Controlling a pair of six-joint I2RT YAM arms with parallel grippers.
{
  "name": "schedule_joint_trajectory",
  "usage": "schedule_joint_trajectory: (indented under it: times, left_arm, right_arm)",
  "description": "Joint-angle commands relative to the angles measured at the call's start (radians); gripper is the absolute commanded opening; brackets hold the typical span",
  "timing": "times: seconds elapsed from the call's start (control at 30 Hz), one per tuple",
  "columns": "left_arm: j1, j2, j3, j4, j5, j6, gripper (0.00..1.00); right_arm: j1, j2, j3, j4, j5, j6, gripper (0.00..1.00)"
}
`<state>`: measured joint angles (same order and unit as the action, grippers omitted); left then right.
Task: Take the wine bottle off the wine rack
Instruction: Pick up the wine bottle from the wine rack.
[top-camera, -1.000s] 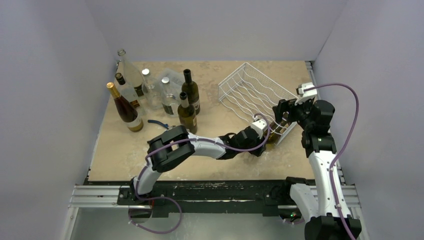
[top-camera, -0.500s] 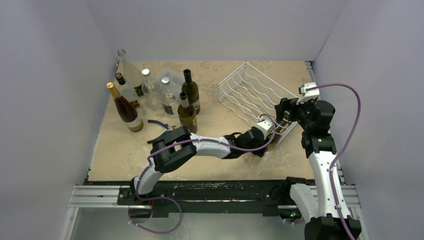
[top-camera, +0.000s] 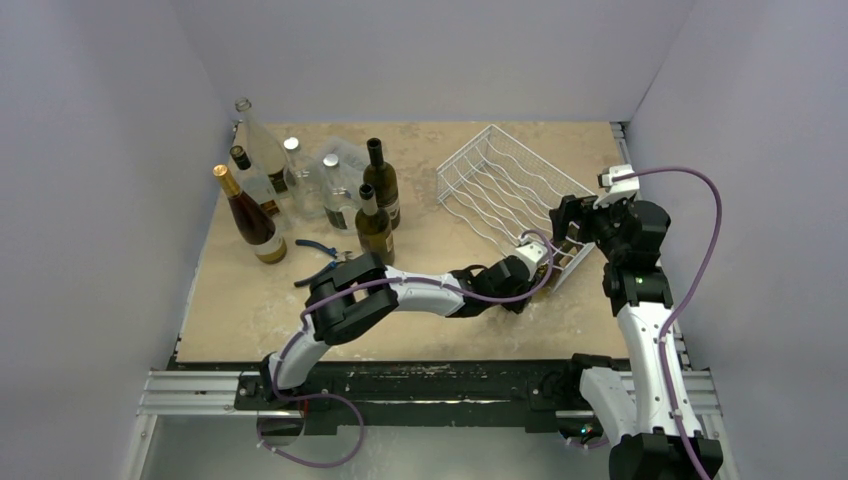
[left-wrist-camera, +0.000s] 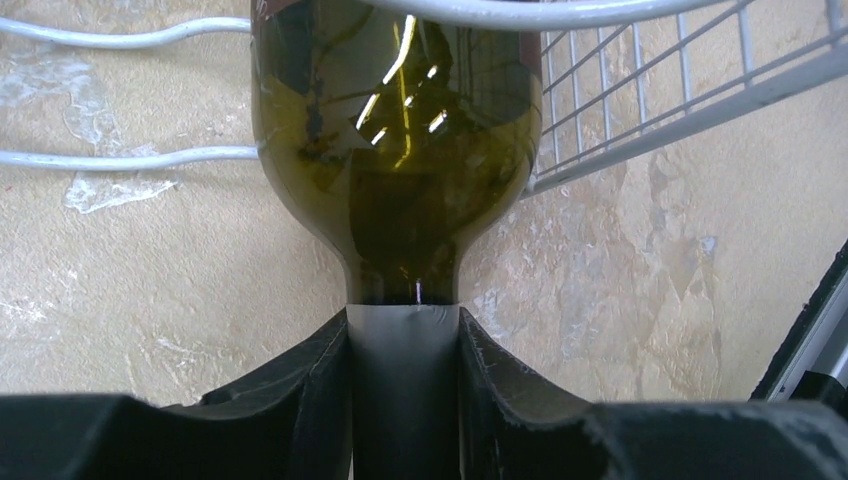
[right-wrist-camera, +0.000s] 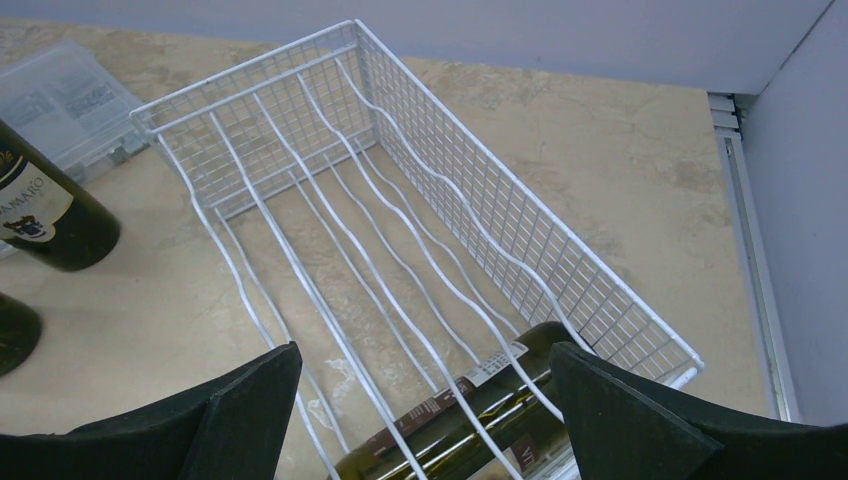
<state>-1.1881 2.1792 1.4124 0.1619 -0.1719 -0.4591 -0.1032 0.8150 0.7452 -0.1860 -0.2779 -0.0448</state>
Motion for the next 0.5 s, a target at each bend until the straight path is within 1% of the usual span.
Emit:
schedule_joint_trajectory:
  times: [0.0, 0.1, 0.17, 0.2, 0.37, 0.47]
  left_arm:
    - [-0.005, 0.004, 0.038, 0.009, 0.002, 0.035, 0.28]
    - [-0.005, -0.014, 0.025, 0.017, -0.001, 0.052, 0.11]
    - [-0.009, -0.038, 0.002, 0.04, -0.012, 0.066, 0.02]
    - [-0.012, -0.05, -0.011, 0.05, -0.026, 0.075, 0.0]
    - [-0.042, -0.128, -0.076, 0.1, -0.103, 0.148, 0.0]
    - [-0.052, -0.164, -0.121, 0.147, -0.122, 0.176, 0.0]
  right_arm:
    - [0.002, -0.019, -0.004, 0.046, 0.016, 0.012, 0.99]
    - [0.002, -0.019, -0.004, 0.046, 0.014, 0.012, 0.99]
    - [0.002, -0.019, -0.004, 0.045, 0.014, 0.012, 0.99]
    - [0.002, -0.019, -0.004, 0.046, 0.013, 0.011, 0.99]
    - [0.002, -0.017, -0.005, 0.046, 0.008, 0.011, 0.99]
    - [0.002, -0.017, -0.005, 0.046, 0.004, 0.011, 0.99]
